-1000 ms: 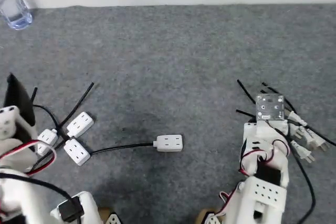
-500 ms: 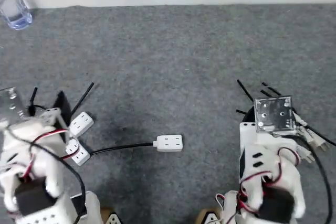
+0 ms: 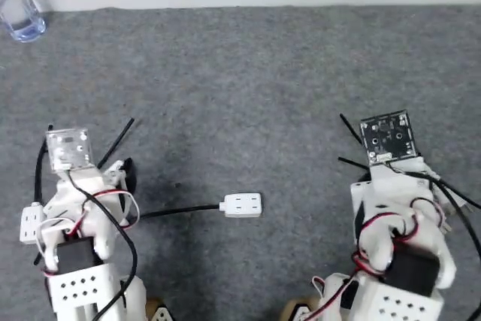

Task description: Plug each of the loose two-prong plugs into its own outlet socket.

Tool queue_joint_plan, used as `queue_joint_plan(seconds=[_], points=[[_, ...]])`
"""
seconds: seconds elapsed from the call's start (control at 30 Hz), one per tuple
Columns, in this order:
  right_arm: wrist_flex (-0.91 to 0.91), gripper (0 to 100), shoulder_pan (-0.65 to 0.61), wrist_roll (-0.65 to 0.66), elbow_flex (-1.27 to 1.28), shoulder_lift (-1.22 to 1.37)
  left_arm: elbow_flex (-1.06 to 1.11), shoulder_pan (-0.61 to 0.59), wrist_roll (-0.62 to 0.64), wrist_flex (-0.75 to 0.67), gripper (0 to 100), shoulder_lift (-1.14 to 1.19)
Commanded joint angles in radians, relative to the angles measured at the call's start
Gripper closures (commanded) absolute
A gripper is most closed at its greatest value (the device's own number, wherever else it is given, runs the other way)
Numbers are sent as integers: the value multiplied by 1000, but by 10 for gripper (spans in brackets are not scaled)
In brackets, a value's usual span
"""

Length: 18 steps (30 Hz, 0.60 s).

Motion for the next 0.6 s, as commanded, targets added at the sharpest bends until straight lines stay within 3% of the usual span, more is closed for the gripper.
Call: queue_joint_plan(seconds=[0.0, 0.27, 0.47, 0.57], points=[[-104, 808, 96, 91, 21, 71, 64, 44, -21, -74, 772, 0], [-378, 808, 297, 161, -40, 522, 107, 138, -48, -78, 772, -2], [-372, 812, 412, 201, -235, 905, 108, 138, -49, -78, 772, -2], [-348, 812, 430, 293, -261, 984, 108, 140, -49, -81, 772, -2]])
